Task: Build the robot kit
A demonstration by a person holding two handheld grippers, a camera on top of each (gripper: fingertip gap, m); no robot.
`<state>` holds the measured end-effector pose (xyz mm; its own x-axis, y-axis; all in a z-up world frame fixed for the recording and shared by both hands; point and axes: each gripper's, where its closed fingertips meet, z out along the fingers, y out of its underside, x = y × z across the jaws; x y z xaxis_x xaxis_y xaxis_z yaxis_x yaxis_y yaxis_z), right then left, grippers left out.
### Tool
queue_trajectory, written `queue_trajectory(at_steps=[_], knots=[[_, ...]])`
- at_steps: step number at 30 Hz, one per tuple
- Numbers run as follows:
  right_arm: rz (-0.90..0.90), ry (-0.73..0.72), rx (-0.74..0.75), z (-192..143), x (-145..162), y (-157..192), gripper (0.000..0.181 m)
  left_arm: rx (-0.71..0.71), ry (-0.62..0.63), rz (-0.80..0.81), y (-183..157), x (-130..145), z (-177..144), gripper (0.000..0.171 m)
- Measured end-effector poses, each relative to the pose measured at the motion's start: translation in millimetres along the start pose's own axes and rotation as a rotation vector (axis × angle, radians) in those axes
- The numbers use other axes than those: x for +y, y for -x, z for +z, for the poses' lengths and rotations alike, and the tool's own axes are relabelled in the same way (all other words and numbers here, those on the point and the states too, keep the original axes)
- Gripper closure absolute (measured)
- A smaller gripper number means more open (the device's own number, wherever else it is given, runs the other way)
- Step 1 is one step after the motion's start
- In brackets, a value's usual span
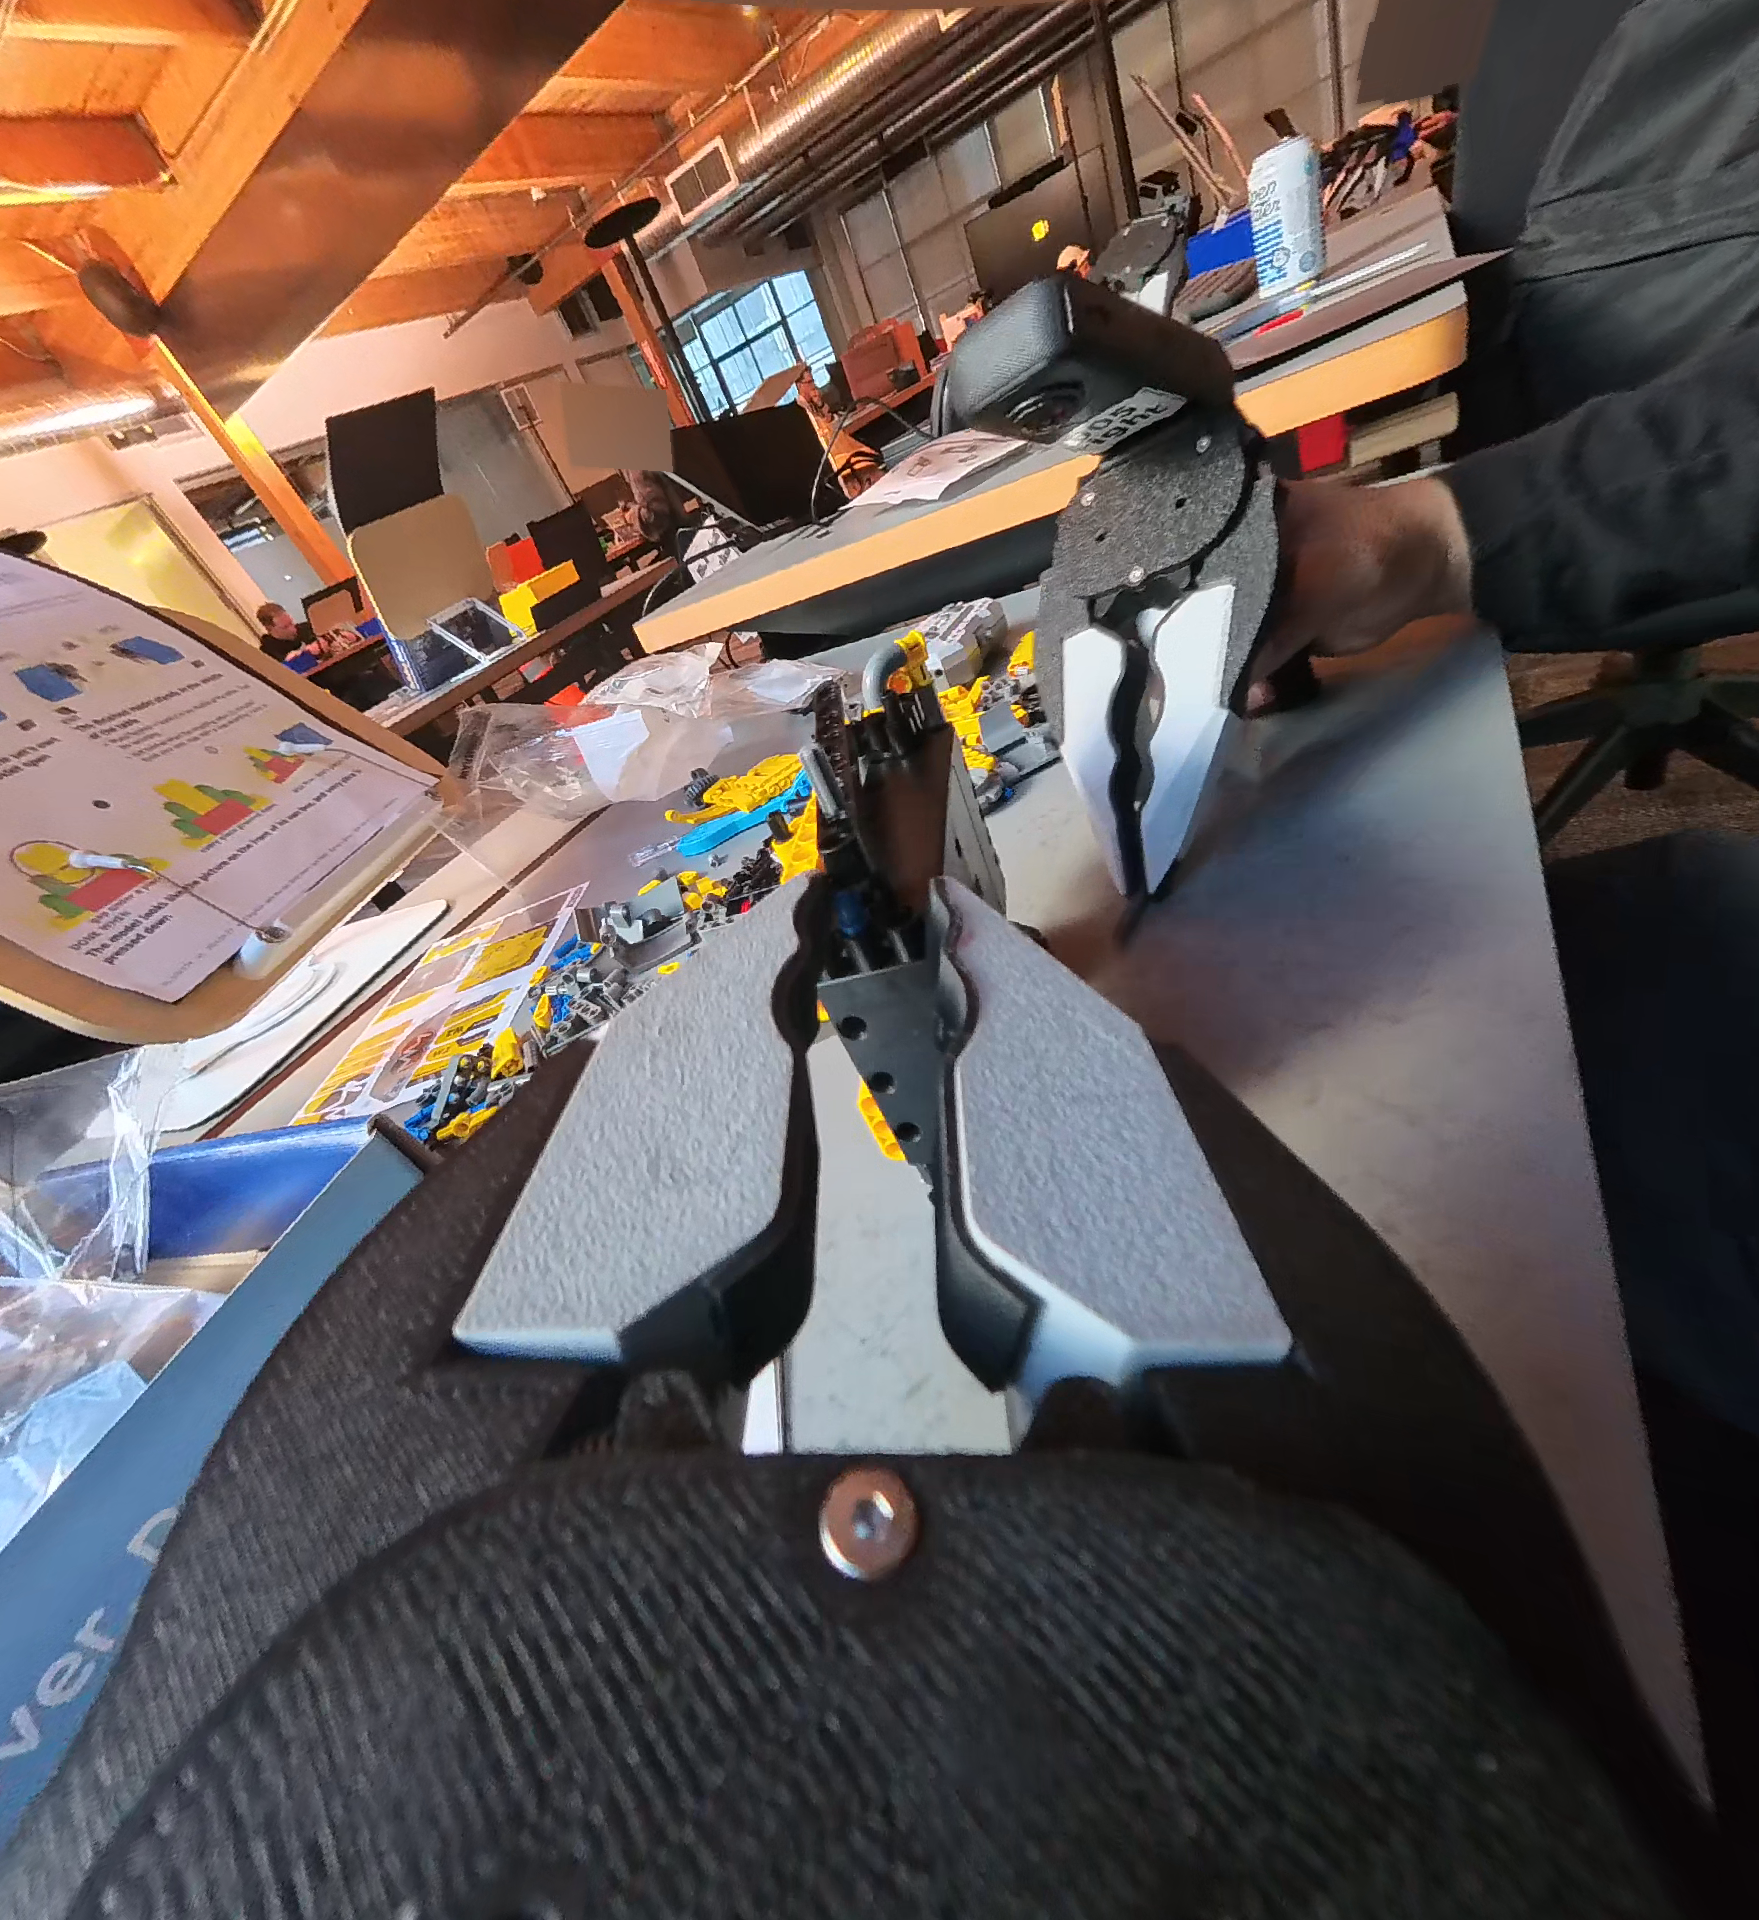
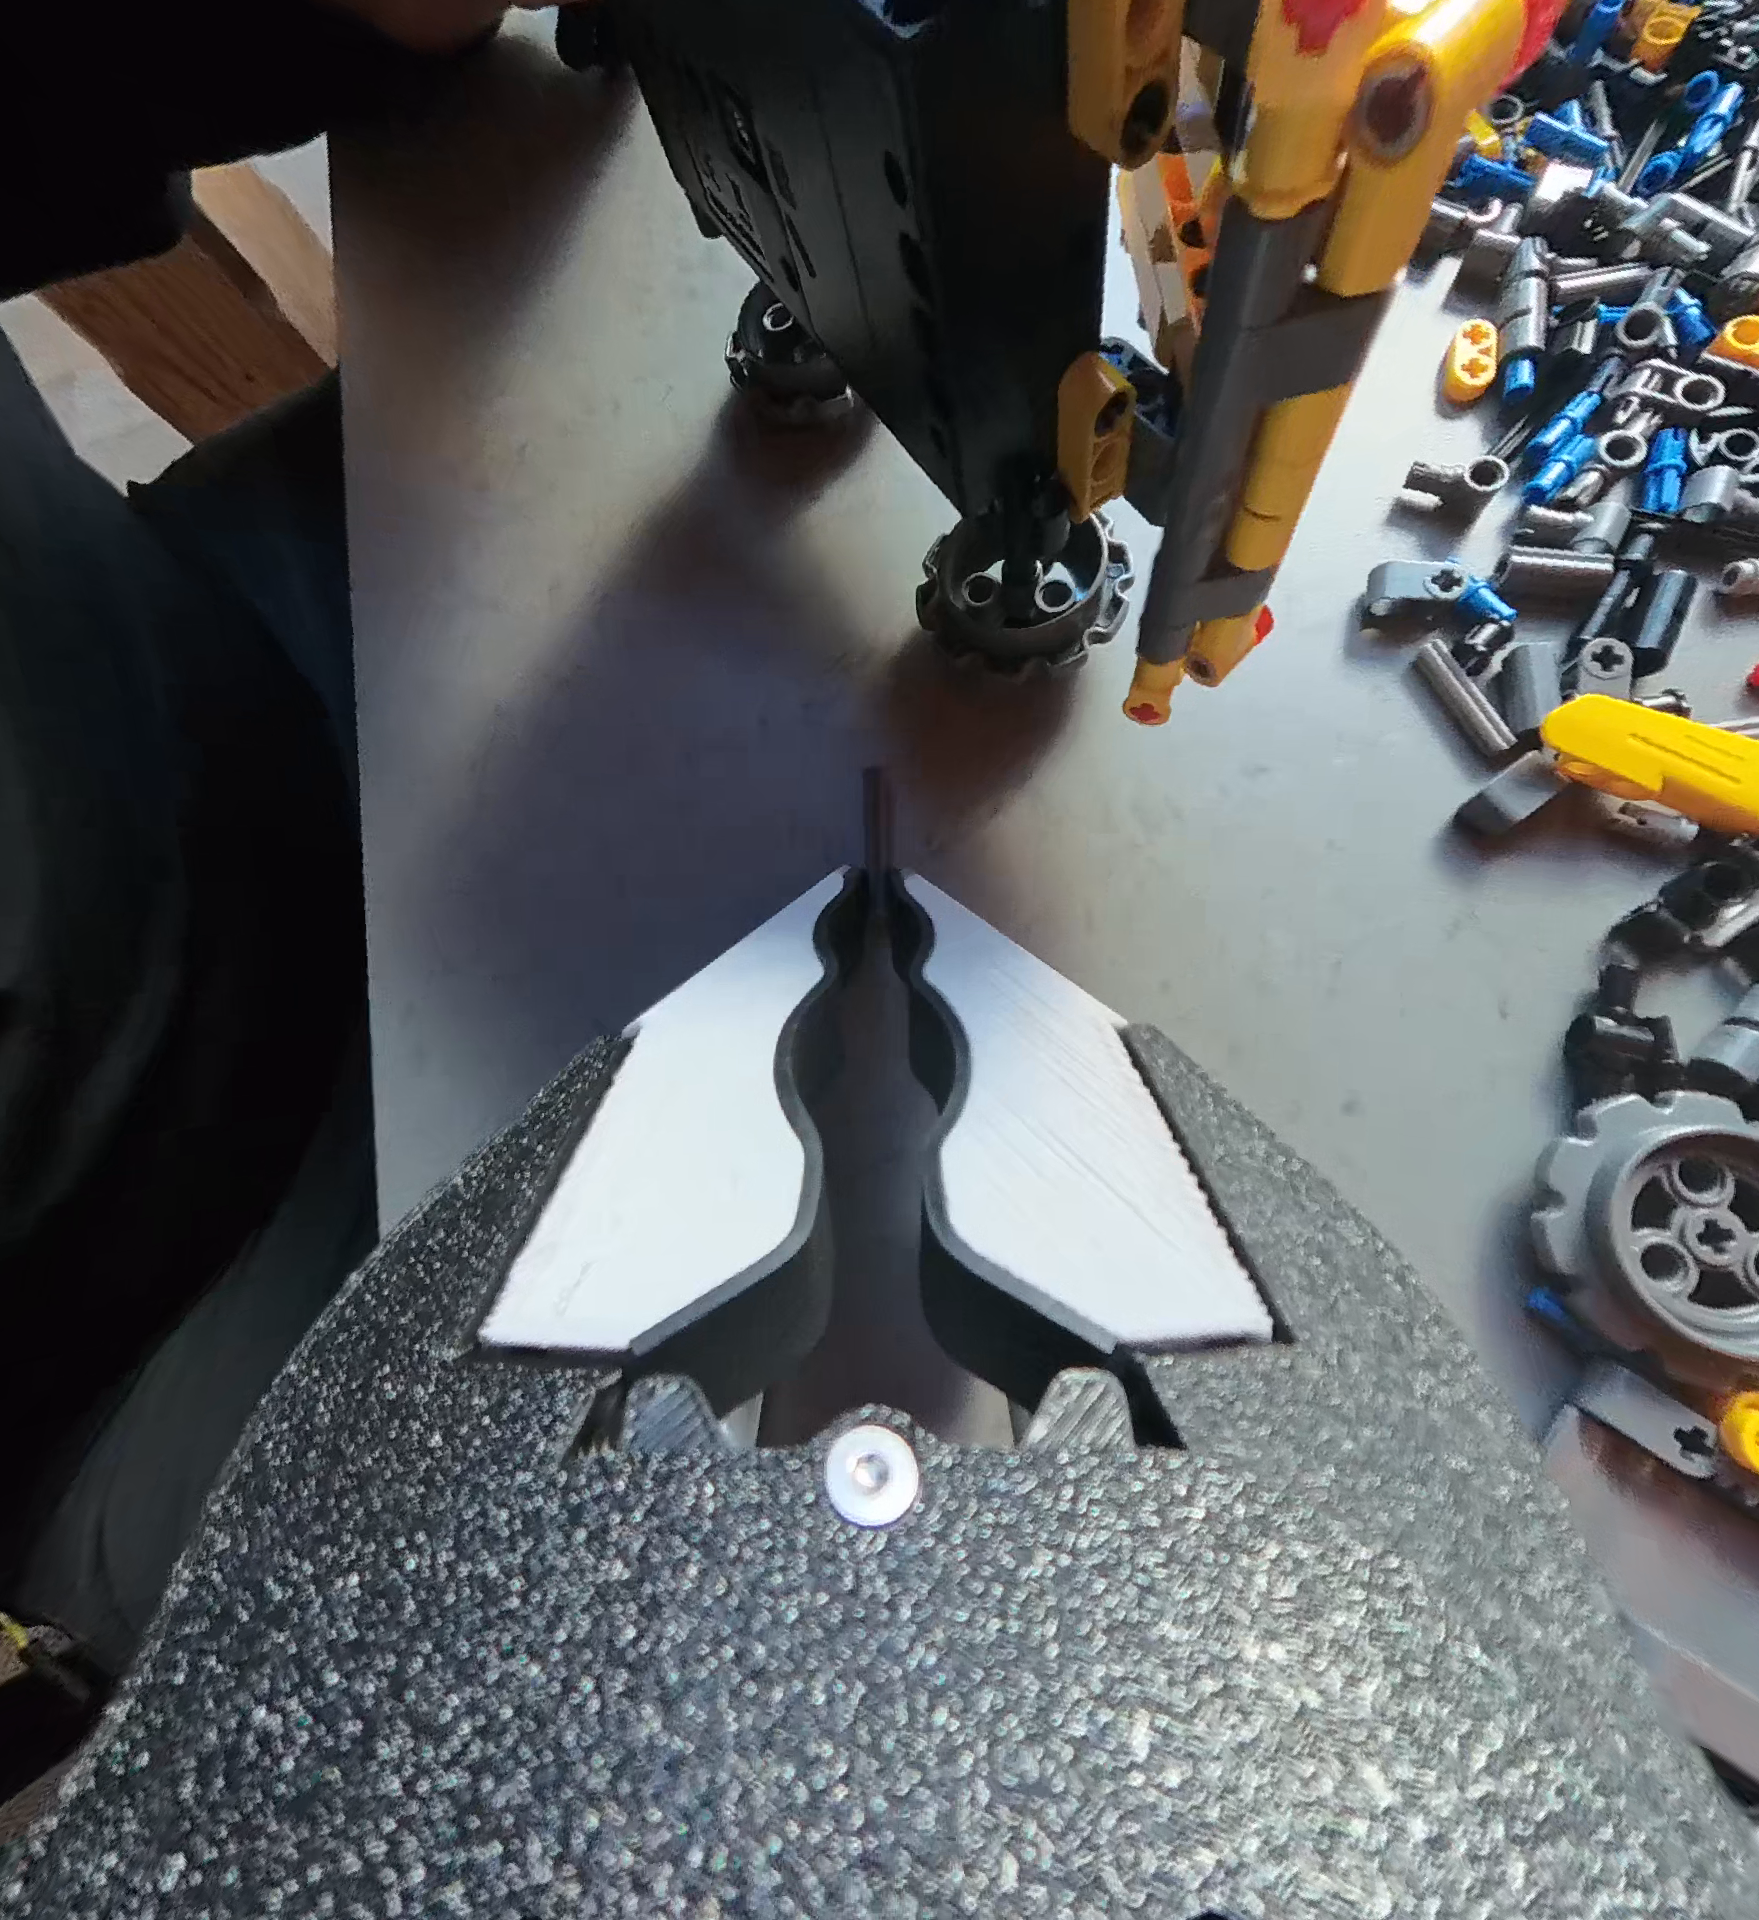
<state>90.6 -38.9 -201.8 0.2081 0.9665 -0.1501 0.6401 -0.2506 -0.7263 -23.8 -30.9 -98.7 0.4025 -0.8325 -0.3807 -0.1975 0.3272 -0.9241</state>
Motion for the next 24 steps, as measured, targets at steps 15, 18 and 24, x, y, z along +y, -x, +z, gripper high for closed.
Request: queue_trajectory(at_steps=[15,18,24], knots=[[-0.122,0.006,0.008,7.9,-7.8,-3.5,0.178,0.006,-0.02,0.056,-7.5,-3.0,0.4,0.157],[-0.134,-0.001,0.029,7.2,-8.6,-4.5,0.177,-0.002,-0.019,0.066,-8.6,-3.4,-1.6,0.157],[-0.165,-0.002,0.062,6.9,-8.2,-5.2,0.177,0.001,-0.02,0.063,-8.9,-3.5,-3.7,0.157]])
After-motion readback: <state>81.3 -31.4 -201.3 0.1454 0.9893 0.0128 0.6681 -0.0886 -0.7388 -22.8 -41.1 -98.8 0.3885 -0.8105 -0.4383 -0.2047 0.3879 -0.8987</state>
